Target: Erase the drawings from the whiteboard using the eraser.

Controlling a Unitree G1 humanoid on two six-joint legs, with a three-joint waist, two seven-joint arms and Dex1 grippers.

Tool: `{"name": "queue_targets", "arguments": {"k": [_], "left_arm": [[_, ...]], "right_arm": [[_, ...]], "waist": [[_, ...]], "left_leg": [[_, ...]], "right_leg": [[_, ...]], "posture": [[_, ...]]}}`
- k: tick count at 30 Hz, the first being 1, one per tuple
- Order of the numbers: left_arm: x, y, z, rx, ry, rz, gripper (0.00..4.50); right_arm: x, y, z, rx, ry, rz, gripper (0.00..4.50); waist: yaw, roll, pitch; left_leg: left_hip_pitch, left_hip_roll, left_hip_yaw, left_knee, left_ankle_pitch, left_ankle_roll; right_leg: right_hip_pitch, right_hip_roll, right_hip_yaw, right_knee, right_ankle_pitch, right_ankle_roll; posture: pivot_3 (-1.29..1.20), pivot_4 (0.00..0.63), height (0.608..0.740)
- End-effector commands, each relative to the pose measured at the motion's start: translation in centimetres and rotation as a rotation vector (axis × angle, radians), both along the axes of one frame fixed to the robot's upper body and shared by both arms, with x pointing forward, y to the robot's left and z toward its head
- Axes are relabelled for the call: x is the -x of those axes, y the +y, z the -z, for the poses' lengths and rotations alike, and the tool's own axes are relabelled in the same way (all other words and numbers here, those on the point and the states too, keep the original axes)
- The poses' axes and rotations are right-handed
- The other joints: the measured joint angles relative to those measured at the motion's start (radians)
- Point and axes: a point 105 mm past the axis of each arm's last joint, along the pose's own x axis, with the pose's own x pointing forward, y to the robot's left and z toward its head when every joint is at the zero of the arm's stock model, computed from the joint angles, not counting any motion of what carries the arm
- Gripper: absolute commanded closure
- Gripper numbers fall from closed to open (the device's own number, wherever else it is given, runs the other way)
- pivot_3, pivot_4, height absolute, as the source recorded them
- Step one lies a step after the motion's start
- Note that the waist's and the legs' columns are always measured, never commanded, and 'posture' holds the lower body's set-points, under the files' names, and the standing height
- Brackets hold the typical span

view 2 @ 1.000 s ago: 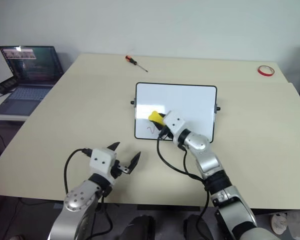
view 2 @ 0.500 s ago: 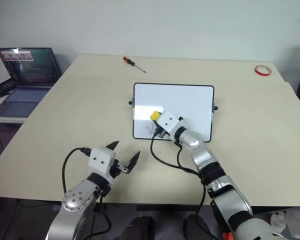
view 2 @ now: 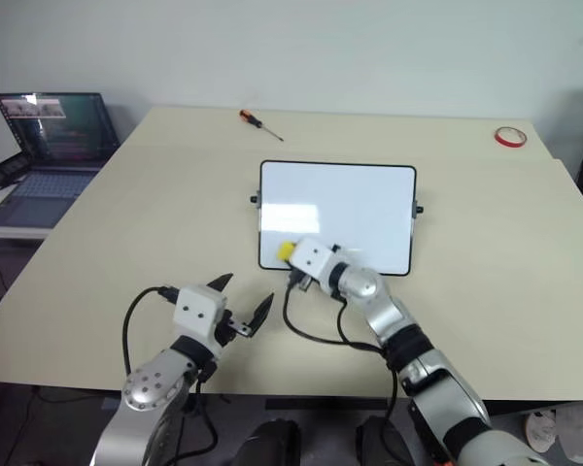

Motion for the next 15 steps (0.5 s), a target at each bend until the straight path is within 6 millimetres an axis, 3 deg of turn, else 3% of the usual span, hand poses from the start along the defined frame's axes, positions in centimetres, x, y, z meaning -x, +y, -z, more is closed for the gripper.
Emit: {"name": "queue_targets", "arguments": {"k": [1, 4, 6, 10, 12, 15], "left_arm": [[0.2, -0.4, -1.4, 0.002, -0.062, 0.009, 0.0], [0.2, -0.3, -1.4, 0.002, -0.062, 0.008, 0.0], [0.2, -0.3, -1.4, 0.001, -0.061, 0.007, 0.0], [0.4, -0.2, -1.3, 0.0, -0.058, 0.006, 0.0], [0.3, -0.3, -1.3, 0.001, -0.057, 0.006, 0.0], [0.3, -0.4, -1.3, 0.004, -0.057, 0.008, 0.0]], "right_arm": [[-1.3, -0.8, -1.8, -0.045, -0.079, 0.084, 3.32], [-1.5, -0.2, -2.4, -0.058, -0.107, 0.093, 3.32], [-0.9, 0.6, -1.8, -0.035, -0.096, 0.043, 3.32], [0.4, 1.5, -0.2, 0.029, -0.068, -0.046, 3.32], [2.1, 2.2, 2.1, 0.124, -0.002, -0.162, 3.32], [2.8, 1.7, 3.6, 0.173, 0.049, -0.191, 3.32]], "waist": [[0.001, 0.0, 0.0], [-0.002, 0.0, 0.0], [-0.002, 0.0, 0.0], [-0.003, 0.0, 0.0], [-0.003, 0.0, 0.0], [-0.003, 0.0, 0.0]], "left_leg": [[0.0, 0.0, -0.001, 0.0, 0.0, 0.0], [0.0, 0.0, 0.0, 0.0, 0.0, 0.0], [0.0, 0.0, 0.001, 0.0, 0.0, 0.0], [0.0, 0.0, 0.001, 0.0, 0.0, 0.0], [0.0, 0.0, 0.001, 0.0, 0.0, 0.0], [0.0, 0.0, 0.001, 0.0, 0.0, 0.0]], "right_leg": [[0.0, 0.0, 0.0, 0.0, 0.0, 0.0], [0.0, 0.0, 0.0, 0.0, 0.0, 0.0], [0.0, 0.0, 0.0, 0.0, 0.0, 0.0], [0.0, 0.0, 0.0, 0.0, 0.0, 0.0], [-0.001, 0.0, 0.0, 0.0, 0.0, 0.0], [0.0, 0.0, 0.0, -0.001, 0.0, 0.0]], "posture": [[0.0, 0.15, 0.74], [0.0, 0.15, 0.74], [0.0, 0.15, 0.74], [0.0, 0.15, 0.74], [0.0, 0.15, 0.74], [0.0, 0.15, 0.74]]}}
